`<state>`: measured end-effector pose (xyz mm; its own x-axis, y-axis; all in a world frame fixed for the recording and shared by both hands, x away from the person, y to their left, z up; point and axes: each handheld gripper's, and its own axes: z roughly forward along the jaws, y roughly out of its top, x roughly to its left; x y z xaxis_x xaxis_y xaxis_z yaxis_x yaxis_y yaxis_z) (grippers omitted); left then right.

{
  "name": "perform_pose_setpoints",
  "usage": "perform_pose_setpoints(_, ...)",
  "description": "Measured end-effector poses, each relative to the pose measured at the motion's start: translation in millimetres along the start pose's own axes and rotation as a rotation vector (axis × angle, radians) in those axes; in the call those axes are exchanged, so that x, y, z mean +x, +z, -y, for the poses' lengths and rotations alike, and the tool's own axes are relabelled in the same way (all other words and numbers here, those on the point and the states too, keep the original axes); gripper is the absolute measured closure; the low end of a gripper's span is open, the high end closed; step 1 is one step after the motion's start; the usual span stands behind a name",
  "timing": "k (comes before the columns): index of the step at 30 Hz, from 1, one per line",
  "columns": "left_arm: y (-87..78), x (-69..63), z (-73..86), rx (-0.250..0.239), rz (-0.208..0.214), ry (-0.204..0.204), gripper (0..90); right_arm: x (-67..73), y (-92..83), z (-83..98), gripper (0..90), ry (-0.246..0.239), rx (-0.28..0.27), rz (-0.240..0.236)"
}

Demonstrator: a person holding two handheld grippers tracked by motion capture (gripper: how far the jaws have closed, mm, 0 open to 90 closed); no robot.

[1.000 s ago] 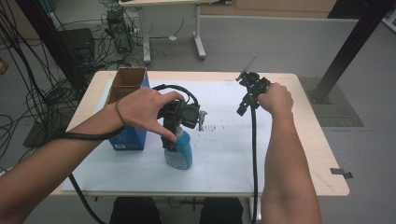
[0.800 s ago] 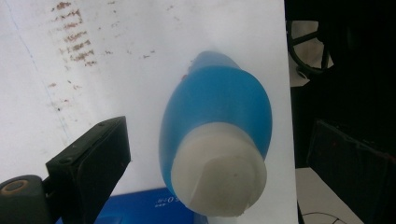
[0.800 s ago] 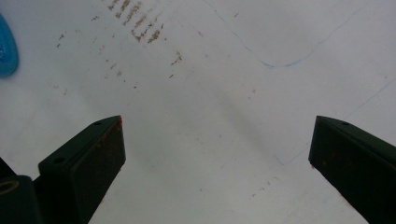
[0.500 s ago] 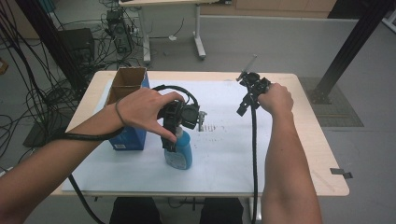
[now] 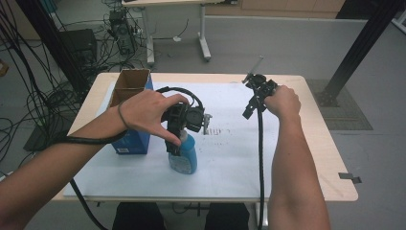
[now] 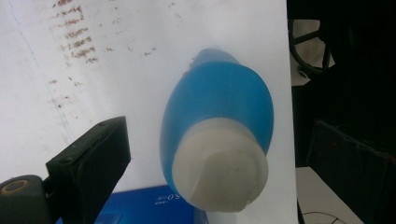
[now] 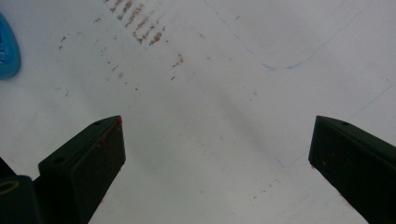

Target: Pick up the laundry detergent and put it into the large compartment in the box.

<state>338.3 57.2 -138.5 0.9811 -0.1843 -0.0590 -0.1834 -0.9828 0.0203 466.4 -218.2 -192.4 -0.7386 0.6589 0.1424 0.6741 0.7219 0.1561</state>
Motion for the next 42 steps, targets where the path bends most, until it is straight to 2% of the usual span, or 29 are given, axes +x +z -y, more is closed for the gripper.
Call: perform_pose_setpoints(42,2.3,4.1,0.9,0.000,0.007,-0.010,6.2,-2.3,0.0,2.2,3.9,0.004,-0.003,-0.008)
